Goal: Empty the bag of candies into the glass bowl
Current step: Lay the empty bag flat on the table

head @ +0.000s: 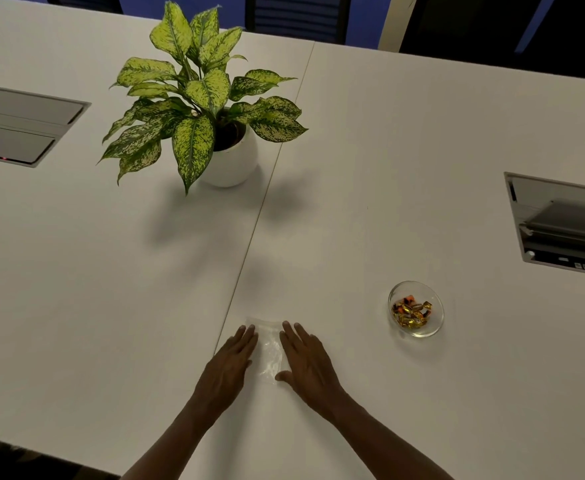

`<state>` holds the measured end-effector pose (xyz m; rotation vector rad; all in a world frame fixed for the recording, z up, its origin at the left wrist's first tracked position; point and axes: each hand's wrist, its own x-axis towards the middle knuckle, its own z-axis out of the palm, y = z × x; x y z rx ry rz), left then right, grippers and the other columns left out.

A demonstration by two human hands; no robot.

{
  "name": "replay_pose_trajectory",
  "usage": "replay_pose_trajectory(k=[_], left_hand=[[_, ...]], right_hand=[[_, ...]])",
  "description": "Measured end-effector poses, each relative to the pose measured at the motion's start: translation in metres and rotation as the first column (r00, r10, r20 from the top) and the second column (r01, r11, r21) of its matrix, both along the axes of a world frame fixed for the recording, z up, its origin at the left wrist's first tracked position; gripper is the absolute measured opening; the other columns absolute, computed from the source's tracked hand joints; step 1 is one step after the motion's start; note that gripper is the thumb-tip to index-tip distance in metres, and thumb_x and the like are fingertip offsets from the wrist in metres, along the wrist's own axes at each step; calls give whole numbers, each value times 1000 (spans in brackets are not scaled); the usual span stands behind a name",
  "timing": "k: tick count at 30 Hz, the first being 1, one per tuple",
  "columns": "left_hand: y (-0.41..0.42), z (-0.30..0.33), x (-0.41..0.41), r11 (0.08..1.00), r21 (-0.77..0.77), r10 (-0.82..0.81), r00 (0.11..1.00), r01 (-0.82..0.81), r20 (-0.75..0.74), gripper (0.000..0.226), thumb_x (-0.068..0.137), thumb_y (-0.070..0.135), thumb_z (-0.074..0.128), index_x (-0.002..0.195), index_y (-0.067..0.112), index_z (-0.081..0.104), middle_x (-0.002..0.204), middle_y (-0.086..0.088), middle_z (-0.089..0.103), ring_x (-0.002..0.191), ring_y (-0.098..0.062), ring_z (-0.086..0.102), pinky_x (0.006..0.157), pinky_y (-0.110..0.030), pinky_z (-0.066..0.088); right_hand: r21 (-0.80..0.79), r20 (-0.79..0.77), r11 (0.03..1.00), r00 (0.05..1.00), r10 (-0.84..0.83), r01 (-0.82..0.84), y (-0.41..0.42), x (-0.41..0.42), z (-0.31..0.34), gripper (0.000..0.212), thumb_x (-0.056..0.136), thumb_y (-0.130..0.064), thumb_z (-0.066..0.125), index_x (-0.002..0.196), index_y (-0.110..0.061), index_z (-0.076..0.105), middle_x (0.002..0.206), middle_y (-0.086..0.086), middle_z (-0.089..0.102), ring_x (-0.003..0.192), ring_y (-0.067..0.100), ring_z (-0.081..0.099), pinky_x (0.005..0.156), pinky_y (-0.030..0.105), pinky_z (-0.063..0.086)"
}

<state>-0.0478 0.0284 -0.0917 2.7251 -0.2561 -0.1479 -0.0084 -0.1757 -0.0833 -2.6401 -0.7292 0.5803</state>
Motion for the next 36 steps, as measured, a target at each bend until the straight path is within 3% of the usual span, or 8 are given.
replay_pose_trajectory(k=[3, 6, 20, 22, 25, 29, 33, 36], left_hand=[[12, -8, -4, 992, 127, -17, 999, 21, -29, 65, 103, 36, 12, 133, -4, 53, 142, -20, 50, 128, -37, 52, 118, -20, 12], [21, -11, -6, 981, 191, -31, 998, 39, -48, 67, 102, 36, 8, 132, -3, 54, 140, -20, 53, 128, -36, 53, 117, -22, -11], [27, -9, -18, 997, 76, 6, 993, 3, -115, 73, 98, 49, 10, 139, -1, 45, 149, -17, 42, 138, -36, 33, 111, -13, -19], [27, -10, -20, 999, 50, 14, 995, -9, -103, 80, 96, 51, 1, 140, -1, 42, 151, -15, 37, 143, -23, 28, 111, -11, -17], [26, -8, -23, 999, 34, 45, 994, -42, -103, 72, 96, 45, 2, 144, 2, 34, 154, -8, 25, 146, 5, -8, 115, -12, -10], [18, 7, -20, 995, -6, 95, 989, -96, -111, 56, 103, 32, 15, 142, 2, 42, 151, -15, 41, 144, -24, 29, 120, -20, 6], [-13, 26, -11, 983, -130, 128, 991, -131, -33, 61, 103, 35, 15, 135, -2, 51, 144, -18, 50, 135, -32, 43, 116, -9, 9], [-46, 40, -2, 971, -207, 121, 993, -118, 1, 46, 101, 24, 35, 133, -3, 54, 141, -19, 53, 134, -31, 47, 116, -12, 18]], right_hand=[[-89, -28, 995, 999, 42, -45, 4, -1, -7, 86, 90, -43, 60, 153, -11, 9, 165, 6, 0, 152, 24, -2, 123, 47, 6], [-109, -39, 992, 998, 56, -60, 10, -2, -10, 86, 91, -40, 59, 153, -10, 7, 164, 8, -3, 152, 25, -4, 122, 50, 3], [-89, -65, 992, 995, 79, -84, 16, -5, -8, 88, 92, -35, 61, 153, -10, 4, 164, 7, -6, 152, 25, -4, 123, 48, 5], [-76, -56, 994, 995, 80, -84, 14, -7, -6, 87, 92, -35, 61, 153, -11, 4, 164, 7, -5, 152, 25, -4, 123, 47, 5], [-28, -24, 997, 998, 66, -67, 9, -10, 0, 84, 93, -38, 57, 153, -11, 5, 164, 6, -5, 152, 23, -3, 123, 45, 4], [30, 31, 1000, 1000, 6, -7, -2, -14, 10, 71, 98, -38, 48, 153, -10, 13, 164, 7, 3, 152, 22, 3, 124, 41, 4], [32, 226, 999, 973, -48, 41, -26, -17, 22, 62, 79, -31, 78, 130, -4, 58, 140, 15, 56, 128, 26, 55, 104, 43, 48], [44, 286, 994, 953, -106, 97, -52, -16, 30, 56, 77, -27, 81, 124, -3, 63, 132, 16, 63, 120, 26, 63, 95, 40, 56]])
